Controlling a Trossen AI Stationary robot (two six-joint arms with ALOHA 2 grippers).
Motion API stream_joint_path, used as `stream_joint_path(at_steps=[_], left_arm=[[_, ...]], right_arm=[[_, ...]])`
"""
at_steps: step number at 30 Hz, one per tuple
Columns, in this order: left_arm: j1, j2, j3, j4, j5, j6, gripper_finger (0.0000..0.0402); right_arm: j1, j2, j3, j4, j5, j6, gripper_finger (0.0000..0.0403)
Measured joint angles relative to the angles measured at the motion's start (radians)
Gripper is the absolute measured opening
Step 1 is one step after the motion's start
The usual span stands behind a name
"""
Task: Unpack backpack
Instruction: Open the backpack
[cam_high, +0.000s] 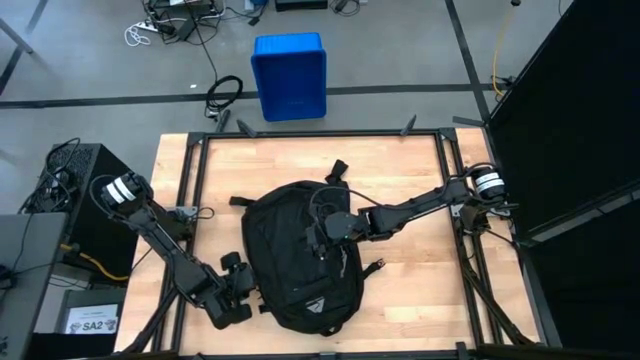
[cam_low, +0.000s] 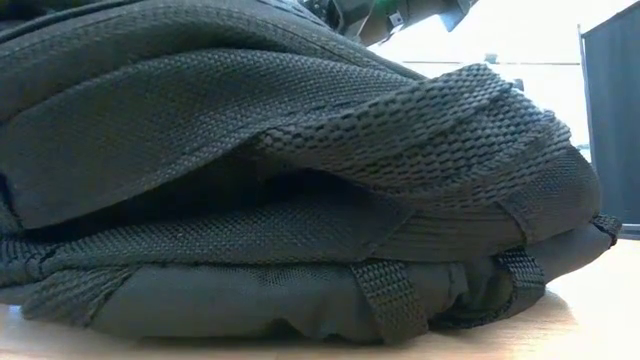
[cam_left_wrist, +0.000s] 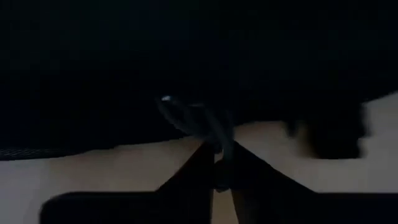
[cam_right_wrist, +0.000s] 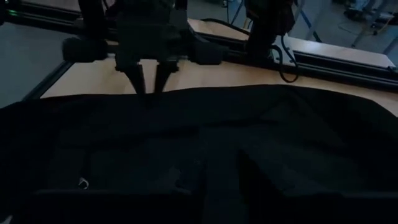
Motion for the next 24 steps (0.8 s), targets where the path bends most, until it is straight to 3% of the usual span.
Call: stream_joint_path(at_steps=[8, 16, 24], left_arm=[[0.0, 0.0, 0.165, -0.073, 0.008, 0.142, 0.0017], [0.016, 0.0, 0.352, -0.278, -0.094, 0.25, 0.0016], [0.093, 0.0, 0.427, -0.3, -0.115, 0.382, 0.0016]], right_arm=[[0.017, 0.0, 0.0, 0.049, -0.027, 0.013, 0.0063], [0.073, 0.0, 0.0, 0.151, -0.12, 0.001, 0.0077], [0.129, 0.0, 0.0, 0.17, -0.119, 0.0, 0.0096]])
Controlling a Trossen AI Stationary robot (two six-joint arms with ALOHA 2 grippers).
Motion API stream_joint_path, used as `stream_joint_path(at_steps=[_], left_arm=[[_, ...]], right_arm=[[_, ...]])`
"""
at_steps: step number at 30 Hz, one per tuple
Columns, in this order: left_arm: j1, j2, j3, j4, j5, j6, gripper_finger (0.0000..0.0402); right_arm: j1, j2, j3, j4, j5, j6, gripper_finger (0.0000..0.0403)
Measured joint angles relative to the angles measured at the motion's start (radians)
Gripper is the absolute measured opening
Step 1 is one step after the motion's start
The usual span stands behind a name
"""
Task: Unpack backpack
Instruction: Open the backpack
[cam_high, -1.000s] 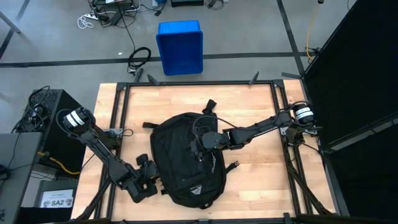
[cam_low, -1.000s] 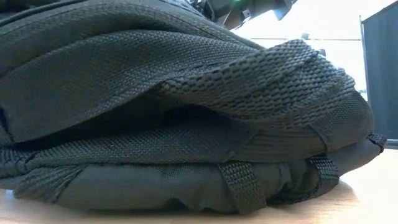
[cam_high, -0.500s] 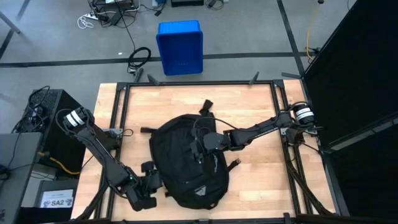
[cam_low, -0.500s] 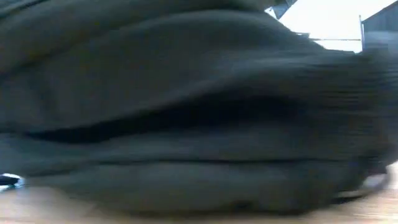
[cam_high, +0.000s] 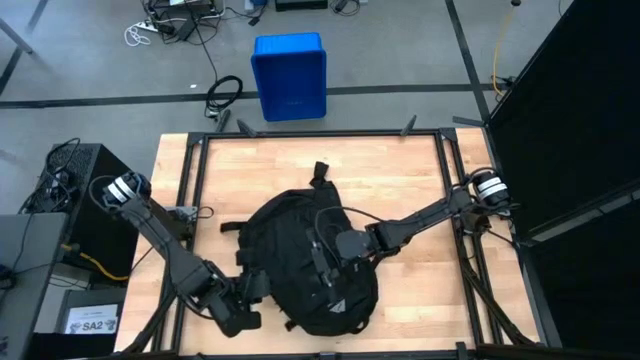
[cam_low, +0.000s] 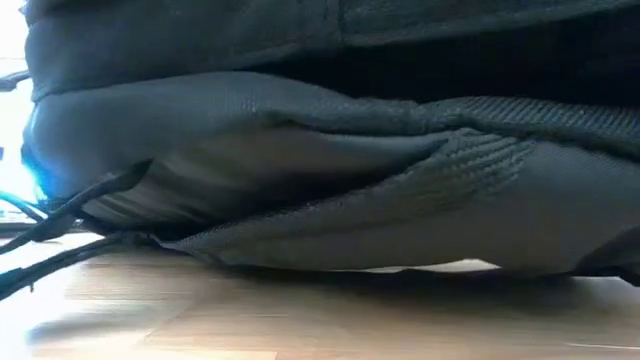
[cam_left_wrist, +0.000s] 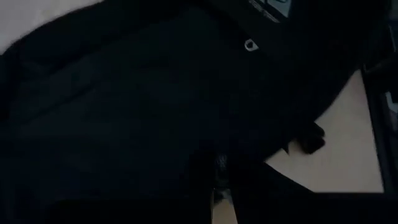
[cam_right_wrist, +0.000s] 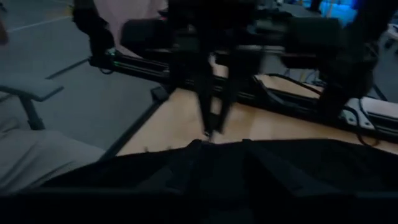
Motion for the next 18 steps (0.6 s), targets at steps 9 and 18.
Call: stream_joint_path(at_steps=[9, 18], left_arm=[[0.049, 0.0, 0.0, 0.044, 0.017, 0.069, 0.0016], [0.116, 0.0, 0.0, 0.155, 0.017, 0.212, 0.0015]], right_arm=[[0.041, 0.006, 0.0, 0.039, 0.056, 0.03, 0.0114], [0.013, 0.006, 0.0, 0.033, 0.131, 0.134, 0.0125]])
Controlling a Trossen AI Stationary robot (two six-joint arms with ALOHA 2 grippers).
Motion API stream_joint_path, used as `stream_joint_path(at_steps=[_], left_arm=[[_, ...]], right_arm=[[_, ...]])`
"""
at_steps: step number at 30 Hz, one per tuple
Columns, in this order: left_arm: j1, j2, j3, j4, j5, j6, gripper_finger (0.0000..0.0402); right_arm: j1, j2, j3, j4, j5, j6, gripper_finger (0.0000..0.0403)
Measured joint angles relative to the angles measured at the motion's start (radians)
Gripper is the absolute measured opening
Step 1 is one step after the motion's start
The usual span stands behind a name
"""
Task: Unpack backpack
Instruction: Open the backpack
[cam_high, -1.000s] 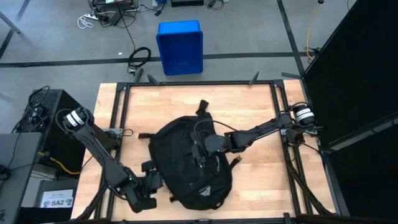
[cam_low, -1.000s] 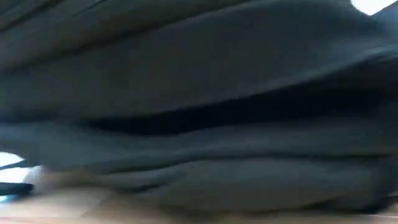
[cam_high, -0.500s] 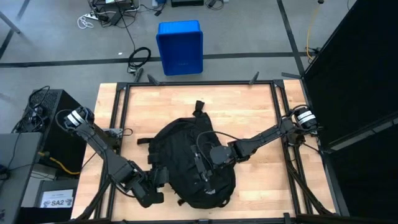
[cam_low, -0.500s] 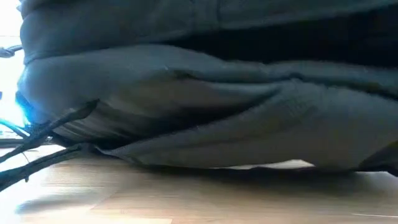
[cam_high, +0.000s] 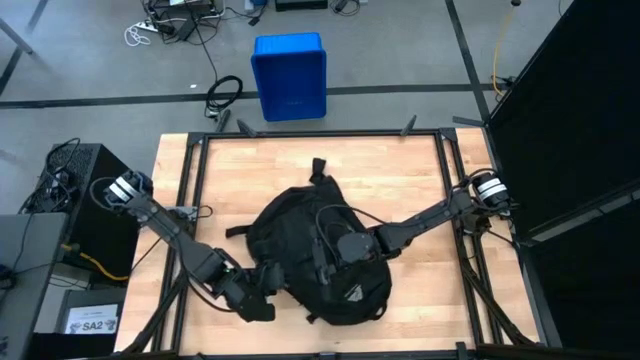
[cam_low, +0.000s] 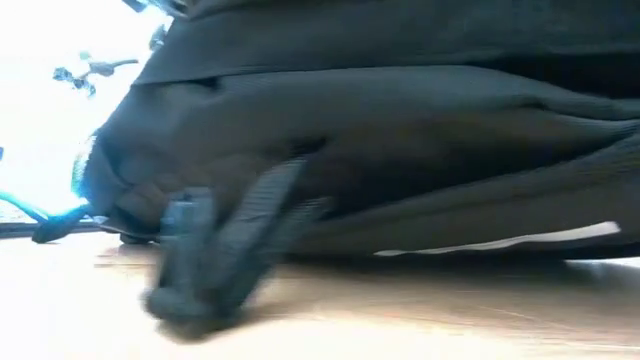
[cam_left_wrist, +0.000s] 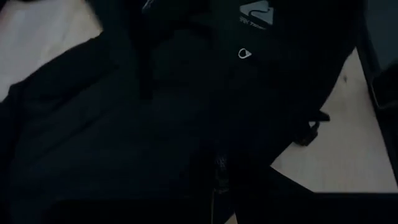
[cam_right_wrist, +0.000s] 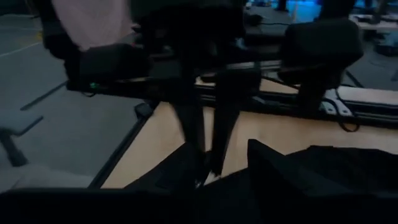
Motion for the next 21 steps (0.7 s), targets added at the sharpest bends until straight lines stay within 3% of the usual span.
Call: stream_joint_path(at_steps=[11, 21], left_arm=[[0.034, -0.005, 0.0, 0.016, -0.01, 0.042, 0.0015], [0.039, -0.011, 0.032, 0.005, -0.017, 0.075, 0.0015]], right_arm=[[-0.013, 0.036, 0.0, -0.065, -0.006, 0.089, 0.0134], [-0.045, 0.15, 0.0, 0.104, -0.105, 0.15, 0.0146]])
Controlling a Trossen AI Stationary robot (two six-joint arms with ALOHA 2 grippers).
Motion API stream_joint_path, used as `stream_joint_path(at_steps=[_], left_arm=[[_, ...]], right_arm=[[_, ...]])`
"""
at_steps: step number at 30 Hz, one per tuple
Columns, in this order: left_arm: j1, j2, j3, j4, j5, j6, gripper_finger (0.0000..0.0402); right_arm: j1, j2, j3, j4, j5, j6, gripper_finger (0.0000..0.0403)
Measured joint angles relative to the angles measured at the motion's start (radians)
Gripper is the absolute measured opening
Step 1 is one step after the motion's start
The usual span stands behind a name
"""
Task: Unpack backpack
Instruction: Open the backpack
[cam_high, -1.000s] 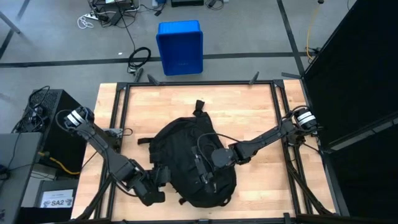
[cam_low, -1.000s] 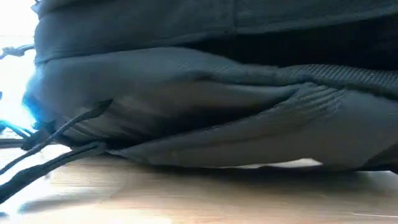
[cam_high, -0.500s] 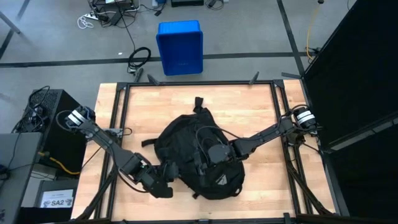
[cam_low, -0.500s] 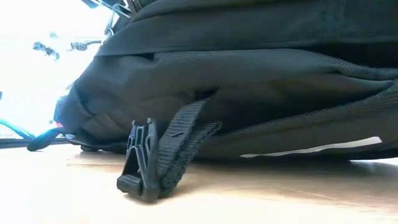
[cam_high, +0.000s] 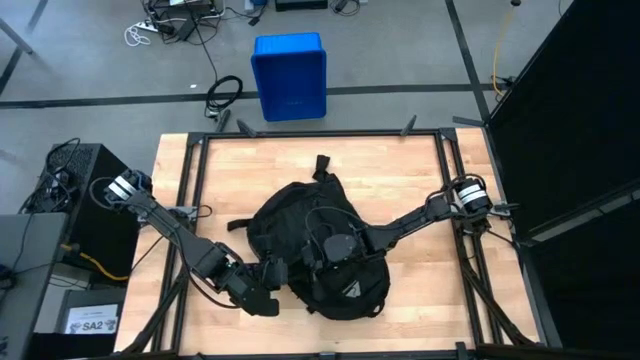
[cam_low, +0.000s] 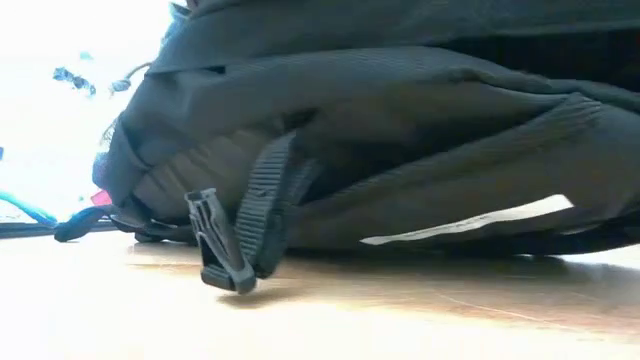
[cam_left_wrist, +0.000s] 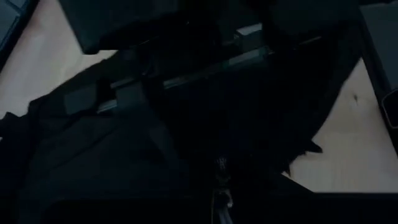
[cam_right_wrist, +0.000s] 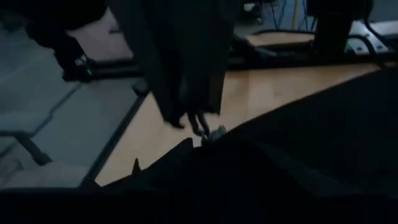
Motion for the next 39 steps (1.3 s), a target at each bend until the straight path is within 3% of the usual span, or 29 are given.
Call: stream_joint_path(at_steps=[16, 27, 35, 39], left_arm=[[0.002, 0.0, -0.001, -0.009, 0.004, -0.006, 0.0015], [0.001, 0.0, -0.001, -0.031, 0.01, -0.015, 0.0015], [0.001, 0.0, -0.001, -0.041, 0.013, -0.029, 0.0017], [0.0, 0.0, 0.001, -0.069, 0.021, -0.024, 0.0038]], right_arm=[[0.0, -0.01, 0.0, 0.036, -0.062, 0.013, 0.0121], [-0.001, -0.01, 0.0, 0.027, -0.053, -0.035, 0.0007], [0.003, -0.01, 0.0, 0.026, -0.051, -0.097, 0.0005], [0.004, -0.01, 0.0, 0.016, -0.056, -0.109, 0.0001]])
